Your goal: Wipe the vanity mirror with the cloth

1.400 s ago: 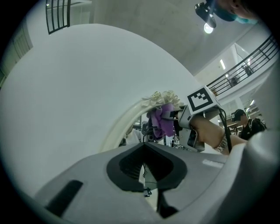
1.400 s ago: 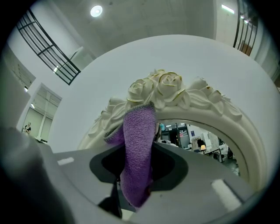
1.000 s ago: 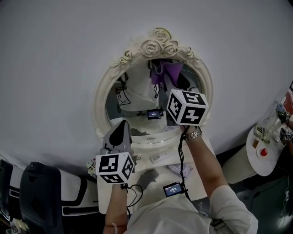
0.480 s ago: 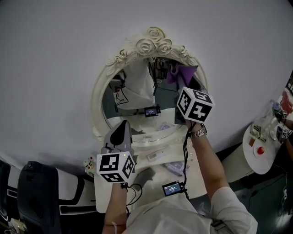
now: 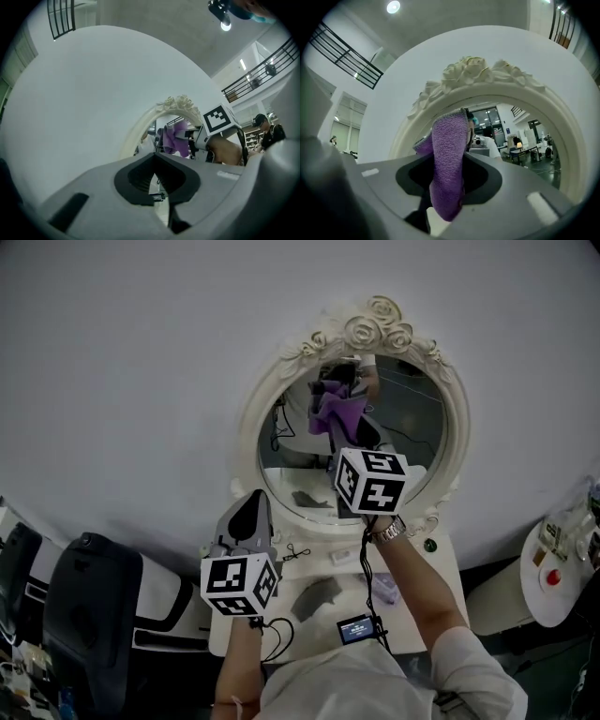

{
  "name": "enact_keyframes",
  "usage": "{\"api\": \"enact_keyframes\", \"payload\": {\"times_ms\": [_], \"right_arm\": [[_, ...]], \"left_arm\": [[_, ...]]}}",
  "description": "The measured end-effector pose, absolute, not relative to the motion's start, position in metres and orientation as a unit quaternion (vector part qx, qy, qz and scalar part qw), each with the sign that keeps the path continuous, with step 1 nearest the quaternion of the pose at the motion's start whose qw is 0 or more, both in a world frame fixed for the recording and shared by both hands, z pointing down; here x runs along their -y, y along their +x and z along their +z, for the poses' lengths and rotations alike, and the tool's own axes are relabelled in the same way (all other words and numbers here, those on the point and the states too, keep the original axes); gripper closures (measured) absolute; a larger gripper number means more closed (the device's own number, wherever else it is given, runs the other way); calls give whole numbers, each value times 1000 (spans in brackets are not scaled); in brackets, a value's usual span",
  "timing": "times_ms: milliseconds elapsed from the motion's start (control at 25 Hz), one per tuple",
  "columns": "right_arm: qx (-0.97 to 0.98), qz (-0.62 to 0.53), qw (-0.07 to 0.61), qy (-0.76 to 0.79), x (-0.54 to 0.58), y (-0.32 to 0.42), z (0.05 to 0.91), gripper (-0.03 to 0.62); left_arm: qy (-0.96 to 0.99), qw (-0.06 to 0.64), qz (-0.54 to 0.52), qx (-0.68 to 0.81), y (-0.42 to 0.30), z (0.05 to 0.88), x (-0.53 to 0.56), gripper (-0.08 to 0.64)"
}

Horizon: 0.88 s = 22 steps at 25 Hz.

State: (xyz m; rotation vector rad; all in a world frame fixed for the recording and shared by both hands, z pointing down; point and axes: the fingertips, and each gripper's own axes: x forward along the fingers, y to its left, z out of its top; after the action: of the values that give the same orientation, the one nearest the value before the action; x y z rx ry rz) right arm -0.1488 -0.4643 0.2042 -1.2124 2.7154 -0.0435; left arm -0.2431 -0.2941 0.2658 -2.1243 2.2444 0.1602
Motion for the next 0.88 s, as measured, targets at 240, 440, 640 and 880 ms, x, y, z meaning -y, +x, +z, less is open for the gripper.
{"api": "enact_keyframes", "payload": {"times_ms": [240,440,640,880], "right_arm": [[-926,-24,72,-371,446,-212,216,433],[-922,-15,75,-380,444,-231,219,436],[-918,-10,75,-388,449,-219,220,434],[-901,-2,73,-428,471,-168,223,433]], "left_arm": [[-633,10,50,-772,-291,280,248,557],[-611,5,44,-790,-309,287,228,557],[-622,2,39,-782,-303,290,237,557],[-662,0,36,-748,-270,291,270,557]]}}
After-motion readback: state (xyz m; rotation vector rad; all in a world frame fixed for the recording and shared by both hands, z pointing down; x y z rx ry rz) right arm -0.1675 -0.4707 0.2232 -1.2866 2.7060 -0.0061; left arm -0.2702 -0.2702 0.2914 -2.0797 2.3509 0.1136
